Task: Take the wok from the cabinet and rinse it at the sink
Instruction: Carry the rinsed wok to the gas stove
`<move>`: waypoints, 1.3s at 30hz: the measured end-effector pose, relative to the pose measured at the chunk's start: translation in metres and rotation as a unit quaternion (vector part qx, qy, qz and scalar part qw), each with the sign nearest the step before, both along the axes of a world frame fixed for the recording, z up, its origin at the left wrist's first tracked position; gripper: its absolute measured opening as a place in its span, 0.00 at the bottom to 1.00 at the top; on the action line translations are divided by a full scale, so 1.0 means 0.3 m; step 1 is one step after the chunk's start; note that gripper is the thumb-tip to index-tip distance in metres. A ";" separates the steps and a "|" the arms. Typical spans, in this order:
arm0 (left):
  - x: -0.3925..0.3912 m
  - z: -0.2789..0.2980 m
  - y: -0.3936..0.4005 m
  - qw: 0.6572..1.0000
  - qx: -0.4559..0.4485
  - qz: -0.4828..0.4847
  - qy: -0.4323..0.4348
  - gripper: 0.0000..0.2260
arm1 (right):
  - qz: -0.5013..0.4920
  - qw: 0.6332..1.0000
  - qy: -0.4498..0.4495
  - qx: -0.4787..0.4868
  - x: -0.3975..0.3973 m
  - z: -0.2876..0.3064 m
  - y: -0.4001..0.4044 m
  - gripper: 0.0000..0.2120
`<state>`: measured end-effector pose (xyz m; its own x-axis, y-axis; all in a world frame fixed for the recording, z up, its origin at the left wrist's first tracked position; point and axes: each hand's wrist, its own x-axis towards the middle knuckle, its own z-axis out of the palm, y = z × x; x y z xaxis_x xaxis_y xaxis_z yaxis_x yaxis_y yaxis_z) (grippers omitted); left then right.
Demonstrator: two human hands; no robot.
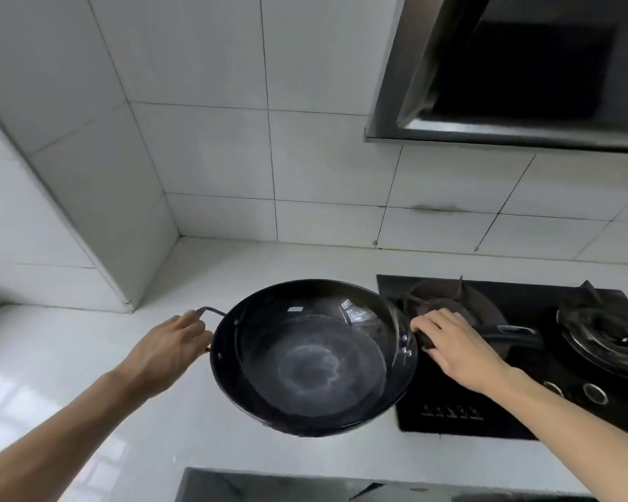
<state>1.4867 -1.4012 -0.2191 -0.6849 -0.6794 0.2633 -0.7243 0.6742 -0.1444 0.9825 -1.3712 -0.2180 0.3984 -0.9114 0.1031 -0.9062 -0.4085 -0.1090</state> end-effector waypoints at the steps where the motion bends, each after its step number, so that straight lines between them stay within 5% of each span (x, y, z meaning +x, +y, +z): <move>1: 0.002 -0.019 -0.037 1.000 0.013 0.000 -0.002 0.05 | -0.011 1.000 0.002 0.004 0.009 -0.014 -0.001 0.25; 5: -0.003 -0.092 -0.156 0.998 0.056 -0.001 -0.033 0.13 | -0.061 0.998 0.009 0.030 0.028 -0.066 0.000 0.25; 21: -0.100 -0.177 -0.468 0.996 0.063 -0.030 -0.060 0.14 | -0.130 0.989 -0.014 0.065 -0.003 -0.179 -0.139 0.25; 39: -0.125 -0.277 -0.491 0.997 0.060 0.001 -0.040 0.14 | -0.184 0.977 -0.052 0.092 0.011 -0.328 -0.132 0.26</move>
<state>1.4492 -1.5486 -0.3022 -0.6985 -0.7048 0.1242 -0.7156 0.6880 -0.1205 0.9858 -1.4106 -0.3164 0.0359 -0.9979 -0.0543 -0.9680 -0.0213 -0.2501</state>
